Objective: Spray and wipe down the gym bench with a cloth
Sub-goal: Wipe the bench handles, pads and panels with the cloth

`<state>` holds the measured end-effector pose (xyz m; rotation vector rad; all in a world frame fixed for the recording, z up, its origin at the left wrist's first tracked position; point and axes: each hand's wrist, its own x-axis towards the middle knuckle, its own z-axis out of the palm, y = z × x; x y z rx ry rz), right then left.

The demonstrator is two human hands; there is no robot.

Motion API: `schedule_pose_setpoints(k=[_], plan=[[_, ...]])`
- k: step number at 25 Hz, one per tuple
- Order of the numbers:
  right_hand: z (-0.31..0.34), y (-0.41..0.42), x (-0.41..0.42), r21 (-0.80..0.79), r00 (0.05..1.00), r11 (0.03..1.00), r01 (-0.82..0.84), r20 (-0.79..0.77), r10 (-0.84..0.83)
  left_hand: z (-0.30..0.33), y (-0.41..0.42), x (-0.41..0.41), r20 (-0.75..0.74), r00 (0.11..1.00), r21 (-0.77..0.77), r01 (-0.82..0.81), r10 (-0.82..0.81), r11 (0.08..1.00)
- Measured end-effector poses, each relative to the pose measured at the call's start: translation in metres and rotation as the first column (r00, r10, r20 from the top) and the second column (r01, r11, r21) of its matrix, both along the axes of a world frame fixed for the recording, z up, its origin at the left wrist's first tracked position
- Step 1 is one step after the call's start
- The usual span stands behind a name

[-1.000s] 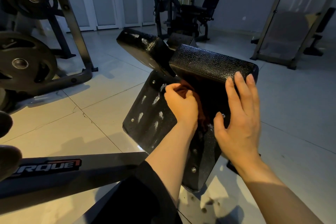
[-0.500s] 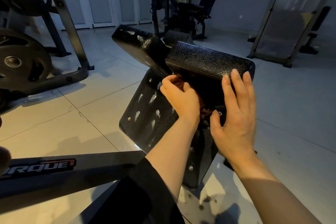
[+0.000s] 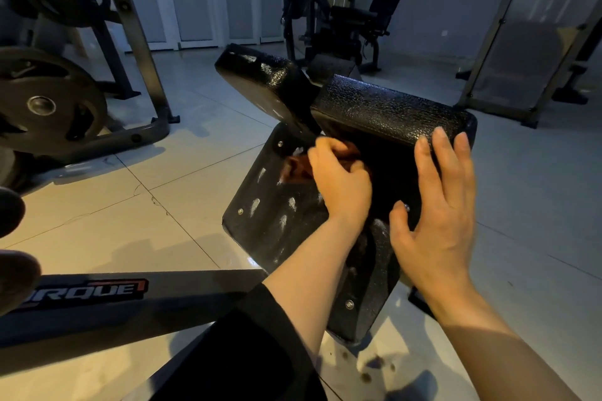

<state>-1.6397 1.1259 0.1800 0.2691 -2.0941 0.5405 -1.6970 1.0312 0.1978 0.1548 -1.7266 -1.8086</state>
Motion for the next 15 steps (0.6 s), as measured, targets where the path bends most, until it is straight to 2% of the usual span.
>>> schedule_pose_setpoints(k=[2, 4, 5, 7, 9, 10, 11, 13, 14, 15], plan=[[0.0, 0.0, 0.001, -0.005, 1.0, 1.0, -0.002, -0.015, 0.002, 0.002, 0.0, -0.001, -0.001, 0.998, 0.058, -0.066, 0.066, 0.996], [0.001, 0.0, 0.0, -0.001, 1.0, 1.0, 0.003, -0.027, -0.003, 0.02, -0.005, -0.004, -0.108, 0.964, 0.092, -0.234, 0.243, 0.968], [0.0, 0.0, -0.001, -0.001, 1.0, 1.0, 0.012, -0.024, -0.012, 0.025, -0.006, -0.002, -0.161, 0.948, 0.066, -0.269, 0.276, 0.961], [-0.001, -0.001, 0.001, -0.016, 1.0, 1.0, 0.027, -0.015, -0.027, 0.016, -0.004, -0.002, -0.164, 0.966, -0.043, -0.21, 0.2, 0.977], [0.002, 0.0, 0.005, -0.013, 1.0, 1.0, 0.02, -0.005, -0.02, 0.0, -0.001, 0.006, -0.009, 1.0, -0.108, 0.028, -0.029, 0.994], [0.005, 0.001, 0.007, 0.004, 1.0, 1.0, 0.008, 0.009, -0.008, -0.005, -0.001, 0.01, 0.042, 0.995, -0.095, 0.095, -0.092, 0.991], [0.008, 0.003, 0.009, 0.031, 0.999, 1.0, -0.002, 0.032, 0.001, -0.007, 0.001, 0.012, 0.045, 0.996, -0.055, 0.083, -0.081, 0.995], [0.01, 0.014, 0.015, 0.07, 0.995, 0.998, 0.002, 0.098, -0.009, 0.004, 0.009, 0.017, -0.035, 0.997, 0.062, -0.066, 0.069, 0.996], [0.009, 0.019, 0.019, 0.06, 0.992, 0.998, 0.004, 0.127, -0.012, 0.009, 0.013, 0.021, -0.07, 0.993, 0.074, -0.089, 0.095, 0.993], [0.007, 0.023, 0.024, 0.034, 0.988, 0.999, 0.005, 0.156, -0.011, 0.009, 0.016, 0.023, -0.077, 0.996, 0.051, -0.048, 0.052, 0.998]])
